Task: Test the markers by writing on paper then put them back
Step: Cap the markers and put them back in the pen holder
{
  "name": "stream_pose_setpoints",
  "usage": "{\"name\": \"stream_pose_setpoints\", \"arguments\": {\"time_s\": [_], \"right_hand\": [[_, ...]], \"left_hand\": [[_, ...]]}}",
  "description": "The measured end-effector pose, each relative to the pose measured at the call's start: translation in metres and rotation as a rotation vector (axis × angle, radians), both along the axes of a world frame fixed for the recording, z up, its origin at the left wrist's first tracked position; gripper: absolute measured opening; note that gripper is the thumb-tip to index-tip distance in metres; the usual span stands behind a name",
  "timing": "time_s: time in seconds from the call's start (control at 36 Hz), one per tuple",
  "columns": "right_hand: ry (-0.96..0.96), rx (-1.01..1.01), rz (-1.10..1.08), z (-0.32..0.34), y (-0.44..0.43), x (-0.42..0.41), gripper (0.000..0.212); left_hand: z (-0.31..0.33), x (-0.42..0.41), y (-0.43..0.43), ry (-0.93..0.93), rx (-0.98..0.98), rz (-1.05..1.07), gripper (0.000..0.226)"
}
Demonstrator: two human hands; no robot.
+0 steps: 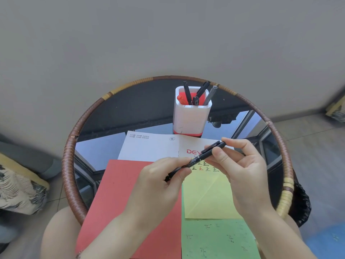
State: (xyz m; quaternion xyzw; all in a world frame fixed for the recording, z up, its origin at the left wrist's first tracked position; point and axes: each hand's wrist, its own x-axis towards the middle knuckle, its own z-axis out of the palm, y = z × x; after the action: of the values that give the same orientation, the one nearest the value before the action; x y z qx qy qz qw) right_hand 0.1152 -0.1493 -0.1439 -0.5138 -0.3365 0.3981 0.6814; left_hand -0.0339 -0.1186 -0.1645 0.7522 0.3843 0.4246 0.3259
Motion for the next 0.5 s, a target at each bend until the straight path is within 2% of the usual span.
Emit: {"name": "stream_pose_setpoints", "arguments": {"time_s": [0.08, 0.14, 0.19, 0.28, 0.33, 0.39, 0.44, 0.5], "right_hand": [[-0.003, 0.021, -0.013, 0.003, 0.000, -0.001, 0.017], [0.008, 0.041, -0.011, 0.007, -0.001, -0.002, 0.018], [0.015, 0.060, -0.002, 0.010, -0.002, -0.002, 0.020], [0.028, 0.105, 0.031, 0.015, -0.003, -0.002, 0.021], [0.031, 0.135, 0.059, 0.020, -0.002, -0.002, 0.019], [-0.005, 0.133, 0.059, 0.023, 0.001, -0.002, 0.019], [-0.030, 0.103, 0.032, 0.022, 0.005, -0.002, 0.018], [0.013, 0.066, -0.004, 0.018, 0.010, -0.004, 0.016]], "left_hand": [[0.005, 0.002, 0.001, -0.012, -0.031, 0.013, 0.032], [0.009, 0.003, 0.001, -0.037, -0.071, 0.013, 0.020], [0.014, 0.004, -0.001, -0.103, -0.141, -0.004, 0.025], [0.025, 0.006, -0.002, -0.265, -0.378, -0.066, 0.035], [0.031, 0.006, 0.000, -0.382, -0.602, -0.129, 0.028], [0.034, 0.006, 0.002, -0.417, -0.711, -0.152, 0.025], [0.034, 0.007, 0.006, -0.334, -0.577, -0.095, 0.026], [0.029, 0.008, 0.011, -0.134, -0.233, -0.007, 0.020]]}}
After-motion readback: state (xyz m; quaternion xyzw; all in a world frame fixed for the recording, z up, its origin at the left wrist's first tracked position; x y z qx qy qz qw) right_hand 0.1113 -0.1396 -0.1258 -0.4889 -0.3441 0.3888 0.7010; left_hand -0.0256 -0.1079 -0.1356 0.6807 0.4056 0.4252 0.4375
